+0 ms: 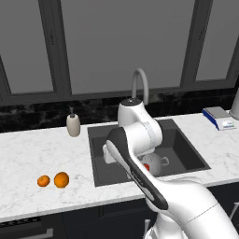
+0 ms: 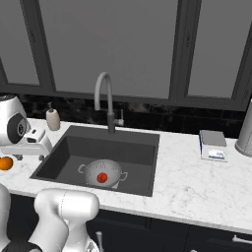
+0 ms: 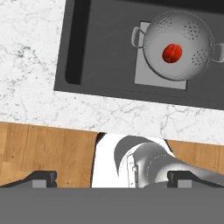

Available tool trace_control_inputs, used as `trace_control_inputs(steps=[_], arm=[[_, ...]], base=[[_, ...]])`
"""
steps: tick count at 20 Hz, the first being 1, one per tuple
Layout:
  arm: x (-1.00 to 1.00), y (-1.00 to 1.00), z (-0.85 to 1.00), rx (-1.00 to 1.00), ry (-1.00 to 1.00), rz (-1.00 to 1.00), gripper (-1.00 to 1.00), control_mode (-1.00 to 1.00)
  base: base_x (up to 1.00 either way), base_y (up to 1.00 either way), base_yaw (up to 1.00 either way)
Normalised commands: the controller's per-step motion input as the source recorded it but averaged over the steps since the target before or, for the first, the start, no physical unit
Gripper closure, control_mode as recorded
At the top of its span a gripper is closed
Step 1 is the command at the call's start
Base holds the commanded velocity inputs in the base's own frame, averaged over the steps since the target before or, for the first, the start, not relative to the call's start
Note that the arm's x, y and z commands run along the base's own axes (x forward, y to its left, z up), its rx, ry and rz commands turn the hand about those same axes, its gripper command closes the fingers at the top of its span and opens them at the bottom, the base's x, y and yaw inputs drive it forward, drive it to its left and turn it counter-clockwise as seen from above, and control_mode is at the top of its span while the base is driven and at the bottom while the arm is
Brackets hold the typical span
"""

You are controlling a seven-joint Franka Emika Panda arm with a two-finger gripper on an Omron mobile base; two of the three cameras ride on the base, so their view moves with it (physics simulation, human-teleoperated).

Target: Put the colander in the sink, put the apple, orange, tangerine in the colander, and turn on the sink faucet and pour water over the colander.

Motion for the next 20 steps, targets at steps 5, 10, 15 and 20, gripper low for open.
trace_control_inputs(steps=[5, 10, 15, 20], arm=[[0.0, 0.16, 0.0, 0.0, 0.0, 0.0, -1.0, -1.0], [0.01, 0.43, 0.0, -0.01, 0.0, 0.0, -1.0, -1.0], [0.01, 0.34, 0.0, 0.0, 0.0, 0.0, -1.0, -1.0], [0.02, 0.45, 0.0, 0.0, 0.0, 0.0, -1.0, -1.0]], base=[[0.0, 0.0, 0.0], [0.0, 0.0, 0.0], [0.0, 0.0, 0.0], [0.0, 0.0, 0.0]])
